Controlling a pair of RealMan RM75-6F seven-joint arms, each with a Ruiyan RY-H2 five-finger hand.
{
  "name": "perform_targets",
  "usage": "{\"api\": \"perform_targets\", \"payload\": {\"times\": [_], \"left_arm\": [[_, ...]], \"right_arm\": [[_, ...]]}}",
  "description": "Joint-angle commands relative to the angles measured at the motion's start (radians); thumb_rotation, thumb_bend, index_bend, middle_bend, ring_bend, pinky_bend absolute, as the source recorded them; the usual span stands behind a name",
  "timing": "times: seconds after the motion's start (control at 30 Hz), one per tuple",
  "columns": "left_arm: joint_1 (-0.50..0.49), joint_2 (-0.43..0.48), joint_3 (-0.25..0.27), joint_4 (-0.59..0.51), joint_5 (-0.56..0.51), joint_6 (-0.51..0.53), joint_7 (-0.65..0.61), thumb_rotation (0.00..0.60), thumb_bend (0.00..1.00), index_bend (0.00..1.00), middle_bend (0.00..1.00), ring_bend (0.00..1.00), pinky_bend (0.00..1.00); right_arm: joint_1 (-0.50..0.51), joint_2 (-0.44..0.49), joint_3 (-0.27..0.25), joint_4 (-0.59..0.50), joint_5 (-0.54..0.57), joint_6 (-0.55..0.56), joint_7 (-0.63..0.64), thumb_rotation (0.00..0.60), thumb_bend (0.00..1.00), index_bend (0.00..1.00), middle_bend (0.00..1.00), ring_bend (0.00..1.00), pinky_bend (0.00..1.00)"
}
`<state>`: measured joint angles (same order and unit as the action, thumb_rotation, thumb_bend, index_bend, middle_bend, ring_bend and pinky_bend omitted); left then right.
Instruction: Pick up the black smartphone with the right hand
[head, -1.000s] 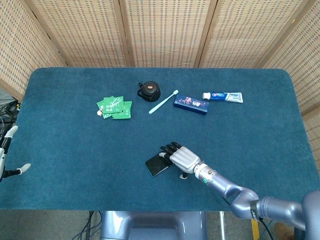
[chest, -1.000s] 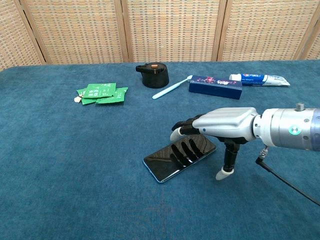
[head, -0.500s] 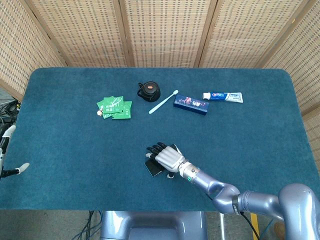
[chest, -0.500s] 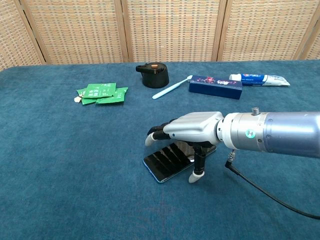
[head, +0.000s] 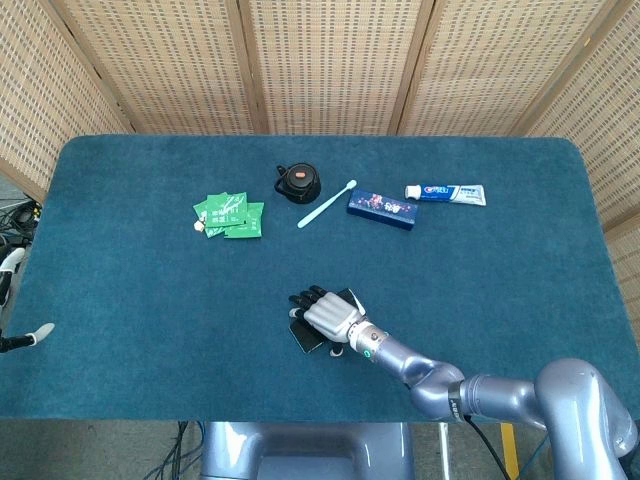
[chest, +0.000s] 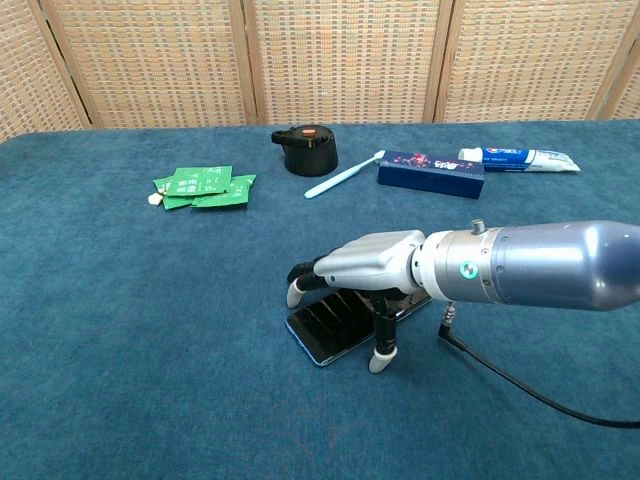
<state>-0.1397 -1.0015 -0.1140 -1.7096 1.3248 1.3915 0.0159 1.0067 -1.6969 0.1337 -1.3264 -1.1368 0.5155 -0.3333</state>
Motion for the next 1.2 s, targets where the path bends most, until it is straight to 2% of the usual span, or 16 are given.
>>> {"api": "perform_targets", "payload": {"times": [0.03, 0.2, 0.3, 0.8, 1.2], "left_arm": [[0.0, 0.001, 0.001, 0.0, 0.001, -0.001, -0.001, 0.6, 0.0, 0.0, 0.0, 0.0, 0.0], [0.001, 0.002, 0.0, -0.003, 0.005, 0.003, -0.005, 0.6, 0.0, 0.0, 0.0, 0.0, 0.0], [0.002, 0.005, 0.001, -0.006, 0.007, 0.006, -0.009, 0.6, 0.0, 0.0, 0.0, 0.0, 0.0], [0.009, 0.014, 0.005, -0.013, 0.024, 0.021, -0.025, 0.6, 0.0, 0.0, 0.0, 0.0, 0.0], [0.01, 0.014, 0.005, -0.015, 0.026, 0.023, -0.026, 0.6, 0.0, 0.0, 0.0, 0.0, 0.0]], "right_arm": [[0.004, -0.007, -0.007, 0.001, 0.018, 0.014, -0.003, 0.6, 0.43, 0.48, 0.0, 0.0, 0.0], [-0.004, -0.003, -0.006, -0.012, 0.016, 0.036, 0.02, 0.6, 0.55, 0.61, 0.0, 0.0, 0.0], [-0.014, 0.004, -0.004, -0.027, -0.002, 0.055, 0.051, 0.6, 0.56, 0.65, 0.0, 0.0, 0.0], [-0.042, 0.027, -0.004, -0.058, -0.106, 0.124, 0.167, 0.6, 0.56, 0.67, 0.0, 0.0, 0.0], [-0.066, 0.117, 0.103, -0.188, -0.041, 0.164, 0.339, 0.6, 0.56, 0.67, 0.02, 0.0, 0.0]]}}
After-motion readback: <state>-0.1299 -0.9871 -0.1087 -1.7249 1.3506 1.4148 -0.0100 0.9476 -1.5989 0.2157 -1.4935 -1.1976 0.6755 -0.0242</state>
